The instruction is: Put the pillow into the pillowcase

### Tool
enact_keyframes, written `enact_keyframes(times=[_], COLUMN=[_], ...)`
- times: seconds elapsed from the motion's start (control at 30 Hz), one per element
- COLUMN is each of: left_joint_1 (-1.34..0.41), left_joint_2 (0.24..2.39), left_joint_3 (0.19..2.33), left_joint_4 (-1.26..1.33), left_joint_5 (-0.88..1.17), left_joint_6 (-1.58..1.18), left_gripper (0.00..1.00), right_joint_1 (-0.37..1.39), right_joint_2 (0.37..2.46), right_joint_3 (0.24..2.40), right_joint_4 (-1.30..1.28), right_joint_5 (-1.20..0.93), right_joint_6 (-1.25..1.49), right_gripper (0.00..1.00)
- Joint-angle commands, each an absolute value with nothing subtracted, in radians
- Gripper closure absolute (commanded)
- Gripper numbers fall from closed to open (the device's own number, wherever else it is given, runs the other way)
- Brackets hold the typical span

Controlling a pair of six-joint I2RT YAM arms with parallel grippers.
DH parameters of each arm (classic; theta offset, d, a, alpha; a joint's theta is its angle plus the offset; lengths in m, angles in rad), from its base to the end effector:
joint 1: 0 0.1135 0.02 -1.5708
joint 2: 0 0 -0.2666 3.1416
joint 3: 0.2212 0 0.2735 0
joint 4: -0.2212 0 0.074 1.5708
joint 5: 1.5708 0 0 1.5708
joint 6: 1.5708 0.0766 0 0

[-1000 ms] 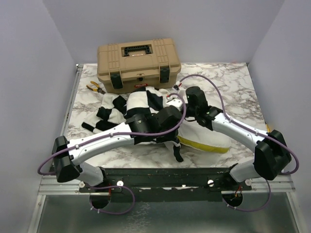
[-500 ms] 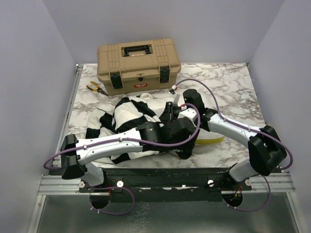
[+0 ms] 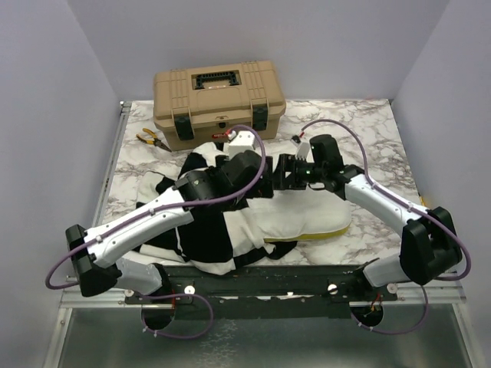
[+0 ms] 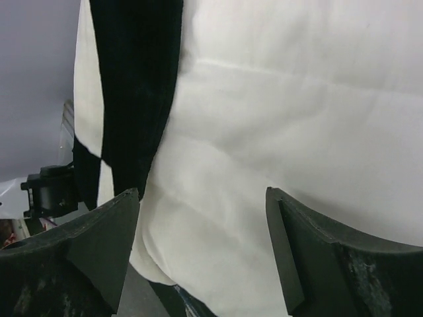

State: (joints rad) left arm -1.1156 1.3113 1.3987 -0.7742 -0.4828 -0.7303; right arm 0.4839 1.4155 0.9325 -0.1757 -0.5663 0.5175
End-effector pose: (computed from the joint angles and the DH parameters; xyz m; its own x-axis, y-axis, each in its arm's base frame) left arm 0.1734 -0.2735 0.3643 -0.6331 -0.0506 -0.7724 0.2891 0.9102 -0.2965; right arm 0.2930 0.2004 0.2212 -0.8509 0.0244 -0.5248 -0.3995 0.6185 0.6766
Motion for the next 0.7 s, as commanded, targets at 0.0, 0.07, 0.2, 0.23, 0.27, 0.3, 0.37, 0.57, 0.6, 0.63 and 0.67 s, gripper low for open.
enact_keyframes(times=[0.0,0.07,0.2,0.23,0.27,0.3,0.37,0.57,0.6,0.63,0.67], left_joint_1=[-0.932,-0.867,-0.772,-0.747,-0.73,-0.714,-0.691,-0.628,-0.617,-0.612,-0.608], left_joint_2=[1.396,1.455,1.619,1.662,1.707,1.747,1.831,2.007,2.019,2.028,2.033], left_joint_3=[1.404,1.437,1.554,1.587,1.62,1.65,1.715,1.838,1.831,1.822,1.811], left_joint_4=[-0.844,-0.842,-0.851,-0.853,-0.858,-0.862,-0.879,-0.981,-0.984,-0.983,-0.978], left_joint_5=[-0.528,-0.538,-0.569,-0.574,-0.584,-0.59,-0.618,-0.659,-0.639,-0.619,-0.607], left_joint_6=[-0.726,-0.7,-0.63,-0.611,-0.597,-0.584,-0.563,-0.525,-0.519,-0.511,-0.501], left_gripper=[0.03,0.03,0.06,0.08,0.1,0.13,0.16,0.1,0.1,0.11,0.13], right_joint_1=[0.458,0.453,0.427,0.418,0.411,0.407,0.402,0.377,0.373,0.369,0.366], right_joint_2=[1.485,1.546,1.624,1.638,1.645,1.65,1.653,1.634,1.63,1.626,1.623], right_joint_3=[1.031,1.078,1.133,1.139,1.144,1.149,1.149,1.133,1.129,1.125,1.126], right_joint_4=[-0.242,-0.254,-0.242,-0.239,-0.238,-0.238,-0.245,-0.261,-0.257,-0.25,-0.247], right_joint_5=[-0.542,-0.544,-0.568,-0.578,-0.583,-0.588,-0.594,-0.602,-0.607,-0.61,-0.613], right_joint_6=[0.435,0.422,0.449,0.459,0.467,0.471,0.471,0.468,0.465,0.465,0.465], right_gripper=[0.16,0.14,0.12,0.12,0.12,0.12,0.12,0.12,0.12,0.12,0.12])
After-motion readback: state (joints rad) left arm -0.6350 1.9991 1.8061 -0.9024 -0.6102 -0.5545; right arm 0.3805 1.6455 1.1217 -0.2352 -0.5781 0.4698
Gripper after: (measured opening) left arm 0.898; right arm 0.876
